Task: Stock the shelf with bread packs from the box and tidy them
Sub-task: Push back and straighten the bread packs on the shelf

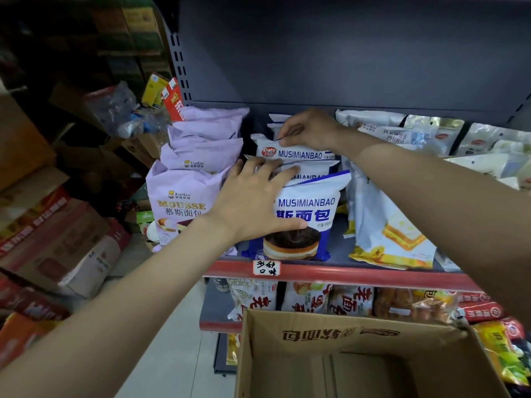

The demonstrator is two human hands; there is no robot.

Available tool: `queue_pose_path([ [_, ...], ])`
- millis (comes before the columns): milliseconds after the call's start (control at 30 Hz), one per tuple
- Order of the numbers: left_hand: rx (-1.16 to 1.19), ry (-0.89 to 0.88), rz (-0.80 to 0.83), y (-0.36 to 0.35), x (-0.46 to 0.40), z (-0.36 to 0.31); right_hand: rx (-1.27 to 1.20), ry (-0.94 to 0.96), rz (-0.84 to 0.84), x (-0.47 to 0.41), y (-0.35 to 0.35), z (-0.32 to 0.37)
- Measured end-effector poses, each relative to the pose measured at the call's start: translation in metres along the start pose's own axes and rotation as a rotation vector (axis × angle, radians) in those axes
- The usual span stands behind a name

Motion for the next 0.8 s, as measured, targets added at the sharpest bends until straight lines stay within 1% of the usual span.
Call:
queue_pose_path([
  [100,0.04,0.008,-0.004,0.002,0.0,-0.001,0.113,0.046,0.047,-0.007,-0.001,0.008],
  [133,0.049,0.008,-0.002,0.002,-0.001,-0.002,0.118,0.049,0.037,-0.008,0.004,0.006],
  [233,0.059,0.02,0.003,0.001,-0.004,-0.001,0.141,0.027,-0.076,-0.007,0.032,-0.012],
  [267,0.059,0.022,0.005,0.0,-0.005,0.0,0.17,0.007,-0.081,-0.007,0.038,-0.02],
  [333,0.063,0.02,0.006,-0.001,-0.006,0.001,0.191,-0.05,-0.03,-0.008,0.04,-0.034],
  [433,0.069,0.022,0.009,-0.002,-0.005,0.001,0.005,-0.113,0.0,-0.011,0.037,-0.041],
  [467,0.071,0.022,0.007,-0.002,-0.005,0.002,-0.001,-0.121,0.008,-0.015,0.036,-0.041],
  [567,0.08,0.022,0.003,-0.001,-0.004,0.002,0.168,-0.133,0.084,-0.022,0.027,-0.041],
  [600,0.083,0.025,0.001,0.0,-0.003,0.002,0.175,-0.137,0.086,-0.025,0.024,-0.042],
  [800,0.093,0.031,-0.008,-0.001,0.001,0.002,0.086,-0.092,-0.057,-0.034,0.021,-0.04],
])
Point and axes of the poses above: each hand's wrist, its own x-axis away from the middle knuckle, its own y-axis out of the back of the hand, z = x × y, the point moved 6 cm from there along -x, towards the middle knuckle, and after that the axes turned 6 degrees about x, right-handed, at the moved point
